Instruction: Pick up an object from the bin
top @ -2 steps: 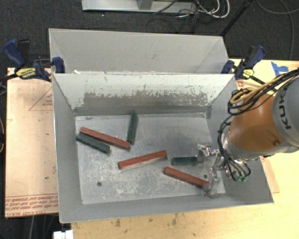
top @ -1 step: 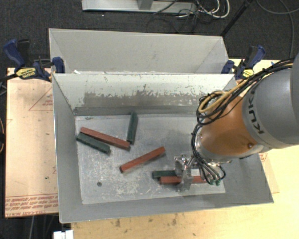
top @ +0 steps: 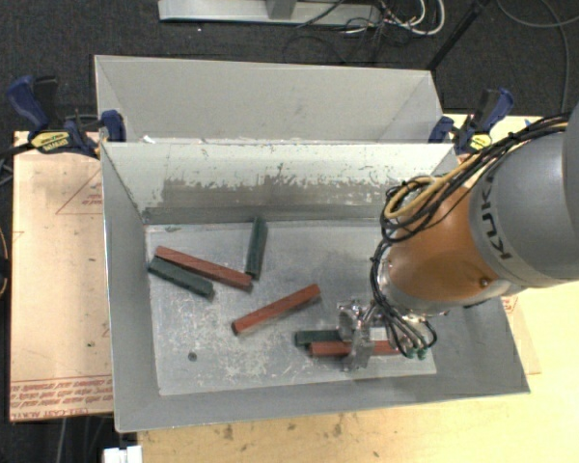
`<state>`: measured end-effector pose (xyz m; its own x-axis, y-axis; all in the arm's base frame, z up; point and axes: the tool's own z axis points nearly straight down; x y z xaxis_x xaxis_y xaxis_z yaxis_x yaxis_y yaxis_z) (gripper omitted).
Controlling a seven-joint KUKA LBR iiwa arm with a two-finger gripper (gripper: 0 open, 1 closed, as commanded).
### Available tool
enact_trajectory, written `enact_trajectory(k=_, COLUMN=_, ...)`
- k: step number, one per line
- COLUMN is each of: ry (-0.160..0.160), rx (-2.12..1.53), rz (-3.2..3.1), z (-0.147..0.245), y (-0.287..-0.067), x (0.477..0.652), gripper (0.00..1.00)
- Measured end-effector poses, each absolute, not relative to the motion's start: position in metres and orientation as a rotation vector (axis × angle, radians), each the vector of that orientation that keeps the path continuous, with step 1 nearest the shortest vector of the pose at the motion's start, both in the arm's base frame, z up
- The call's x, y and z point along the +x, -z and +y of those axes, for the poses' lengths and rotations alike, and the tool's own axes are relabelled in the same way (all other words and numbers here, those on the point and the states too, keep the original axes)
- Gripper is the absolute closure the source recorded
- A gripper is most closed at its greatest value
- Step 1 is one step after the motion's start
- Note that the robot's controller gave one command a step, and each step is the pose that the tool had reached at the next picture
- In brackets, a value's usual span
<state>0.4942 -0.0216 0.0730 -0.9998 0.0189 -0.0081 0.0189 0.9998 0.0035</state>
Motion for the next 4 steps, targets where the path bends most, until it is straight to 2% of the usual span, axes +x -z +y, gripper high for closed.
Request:
enact_trajectory(k=1, ry=-0.003, rx=0.040, rz=3.145, z=-0.027, y=-0.105, x=0.514, gripper=1.00)
enact_trajectory(k=2, ry=-0.001, rx=-0.045, rz=3.144, z=-0.036, y=-0.170, x=0.518, gripper=1.00)
enact_trajectory(k=3, ry=-0.002, rx=-0.186, rz=3.134, z=-0.057, y=-0.093, x=0.478, gripper=0.00)
enact_trajectory(k=4, ry=0.000, rx=-0.190, rz=3.131, z=-0.057, y=-0.095, x=0.479, gripper=0.00)
